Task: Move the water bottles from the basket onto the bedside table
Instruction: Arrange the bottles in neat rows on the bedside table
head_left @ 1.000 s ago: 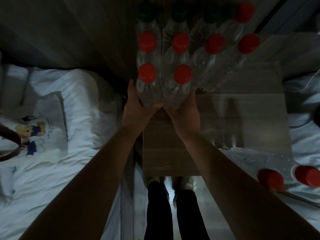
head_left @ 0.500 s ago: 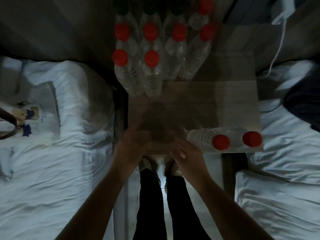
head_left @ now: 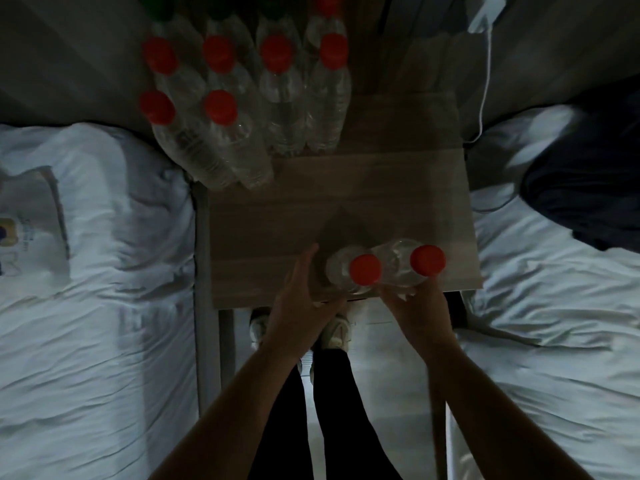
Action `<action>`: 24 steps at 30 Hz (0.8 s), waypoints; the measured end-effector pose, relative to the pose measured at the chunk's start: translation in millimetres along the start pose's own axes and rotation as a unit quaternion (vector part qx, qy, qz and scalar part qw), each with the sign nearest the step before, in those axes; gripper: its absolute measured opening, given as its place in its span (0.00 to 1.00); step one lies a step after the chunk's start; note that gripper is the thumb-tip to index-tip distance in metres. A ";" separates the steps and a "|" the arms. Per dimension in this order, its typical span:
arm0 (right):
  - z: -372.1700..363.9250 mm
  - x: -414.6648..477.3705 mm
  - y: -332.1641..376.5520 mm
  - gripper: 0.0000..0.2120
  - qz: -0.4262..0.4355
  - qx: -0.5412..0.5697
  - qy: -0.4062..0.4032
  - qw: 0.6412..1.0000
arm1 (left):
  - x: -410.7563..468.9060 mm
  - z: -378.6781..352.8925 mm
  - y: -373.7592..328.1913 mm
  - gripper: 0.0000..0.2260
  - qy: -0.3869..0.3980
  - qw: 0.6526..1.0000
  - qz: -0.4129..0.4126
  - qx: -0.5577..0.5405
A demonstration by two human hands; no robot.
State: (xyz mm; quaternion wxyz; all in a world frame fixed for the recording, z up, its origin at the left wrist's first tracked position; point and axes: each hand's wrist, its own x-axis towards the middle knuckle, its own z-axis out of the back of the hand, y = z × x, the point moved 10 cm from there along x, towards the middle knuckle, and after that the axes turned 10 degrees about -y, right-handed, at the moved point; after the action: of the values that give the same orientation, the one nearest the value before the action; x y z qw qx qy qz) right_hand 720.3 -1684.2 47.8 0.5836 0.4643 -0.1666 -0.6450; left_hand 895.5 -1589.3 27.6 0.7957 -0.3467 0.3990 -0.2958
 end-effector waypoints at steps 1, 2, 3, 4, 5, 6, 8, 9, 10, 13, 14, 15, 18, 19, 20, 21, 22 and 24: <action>-3.8 4.9 1.0 0.20 0.014 -0.003 0.018 1.000 | 0.1 -4.9 -6.1 0.42 -0.004 1.000 -0.011 -0.001; -7.9 9.7 -0.8 0.18 0.025 -0.007 0.034 0.999 | 1.3 -10.0 -9.7 0.43 -0.008 1.000 -0.019 0.001; -10.9 13.9 -2.9 0.17 0.030 -0.005 0.043 0.999 | 3.3 -15.6 -11.8 0.43 -0.009 1.000 -0.025 0.005; -12.6 17.0 -6.2 0.17 0.030 -0.001 0.048 0.998 | 5.5 -20.8 -13.1 0.42 -0.008 1.000 -0.028 0.008; -14.4 20.1 -10.4 0.18 0.027 0.005 0.050 0.998 | 8.4 -25.0 -12.0 0.40 -0.009 1.000 -0.024 0.006; -15.5 22.3 -14.5 0.18 0.024 0.008 0.048 0.999 | 10.7 -28.1 -11.2 0.39 -0.011 1.000 -0.018 0.002; -17.6 25.6 -21.7 0.18 0.012 0.011 0.043 0.999 | 13.8 -29.6 -12.6 0.35 -0.023 1.000 -0.019 -0.005; -19.0 27.4 -26.5 0.18 0.004 0.009 0.041 0.999 | 14.3 -29.0 -13.9 0.34 -0.029 0.999 -0.023 -0.008; -19.8 28.2 -30.0 0.19 -0.006 0.008 0.039 0.999 | 14.0 -27.9 -15.6 0.33 -0.033 0.999 -0.027 -0.010; -19.3 32.2 -40.5 0.20 -0.017 0.008 0.025 1.000 | 11.9 -24.2 -21.2 0.30 -0.036 0.999 -0.030 -0.005; -19.3 32.6 -42.4 0.19 -0.017 0.003 0.024 1.000 | 11.5 -23.4 -21.5 0.27 -0.039 0.999 -0.029 -0.001; -20.3 33.1 -43.8 0.17 -0.015 -0.005 0.024 1.000 | 11.3 -23.1 -21.7 0.23 -0.043 0.999 -0.030 0.002; -19.6 32.5 -37.9 0.14 -0.007 -0.005 0.012 1.000 | 11.4 -19.9 -23.9 0.19 -0.056 0.998 -0.037 0.011; -20.8 32.2 -33.3 0.15 -0.004 0.001 0.011 1.000 | 11.9 -17.6 -24.2 0.19 -0.059 0.998 -0.035 0.012; -22.2 32.6 -29.0 0.15 -0.005 0.010 0.010 1.000 | 12.5 -13.9 -24.5 0.18 -0.061 0.998 -0.029 0.012; -24.6 33.9 -24.7 0.15 -0.008 0.017 0.010 1.000 | 14.1 -9.7 -21.7 0.19 -0.067 0.997 -0.021 0.010; -27.4 35.5 -18.3 0.14 -0.009 0.025 0.010 1.000 | 15.6 -3.5 -20.5 0.19 -0.077 0.997 -0.010 0.000; -33.0 41.0 -0.5 0.16 0.000 0.031 0.001 1.000 | 23.4 12.7 -15.4 0.20 -0.105 0.994 0.018 -0.022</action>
State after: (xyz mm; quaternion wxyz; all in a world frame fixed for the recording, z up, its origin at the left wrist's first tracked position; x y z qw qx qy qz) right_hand 750.8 -1710.5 13.8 0.5691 0.4825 -0.1858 -0.6394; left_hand 915.1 -1611.8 35.3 0.8303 -0.3862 0.3259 -0.2349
